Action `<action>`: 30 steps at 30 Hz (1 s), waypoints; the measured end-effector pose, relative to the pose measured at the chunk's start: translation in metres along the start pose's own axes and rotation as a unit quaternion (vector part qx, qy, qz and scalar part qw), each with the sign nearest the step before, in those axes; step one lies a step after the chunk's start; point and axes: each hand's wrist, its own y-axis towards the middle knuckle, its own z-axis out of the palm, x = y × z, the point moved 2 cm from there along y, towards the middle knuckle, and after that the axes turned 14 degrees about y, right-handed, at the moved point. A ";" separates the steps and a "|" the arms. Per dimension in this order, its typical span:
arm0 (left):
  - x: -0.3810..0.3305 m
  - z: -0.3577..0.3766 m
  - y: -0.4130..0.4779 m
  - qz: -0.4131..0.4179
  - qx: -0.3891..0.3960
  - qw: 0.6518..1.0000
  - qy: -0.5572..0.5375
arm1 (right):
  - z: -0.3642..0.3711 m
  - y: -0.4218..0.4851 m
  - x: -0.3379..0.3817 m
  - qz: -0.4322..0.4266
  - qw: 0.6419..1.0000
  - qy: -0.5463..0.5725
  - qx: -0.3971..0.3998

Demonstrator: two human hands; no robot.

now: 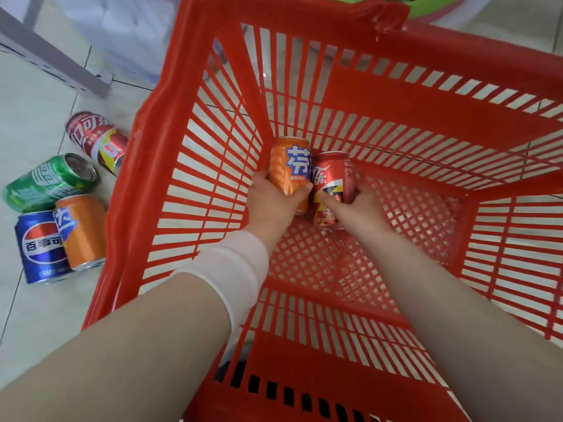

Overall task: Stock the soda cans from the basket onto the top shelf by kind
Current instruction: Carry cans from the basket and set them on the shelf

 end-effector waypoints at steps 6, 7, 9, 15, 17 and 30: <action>-0.001 -0.015 -0.010 -0.045 0.120 0.982 -0.139 | -0.005 -0.008 0.001 0.049 0.991 0.109 0.066; -0.002 -0.023 -0.019 -0.053 0.155 0.972 -0.166 | -0.012 -0.016 0.003 0.063 0.987 0.126 0.083; -0.006 -0.040 -0.046 -0.050 0.214 0.957 -0.190 | -0.027 -0.041 0.010 0.072 0.980 0.156 0.102; -0.026 -0.111 -0.170 -0.048 0.270 0.921 -0.277 | -0.082 -0.173 0.051 0.087 0.956 0.266 0.085; -0.035 -0.141 -0.215 -0.035 0.264 0.919 -0.291 | -0.101 -0.227 0.076 0.083 0.948 0.295 0.090; -0.171 -0.363 -0.459 0.140 0.185 0.931 -0.283 | -0.212 -0.516 0.260 -0.063 0.941 0.326 0.069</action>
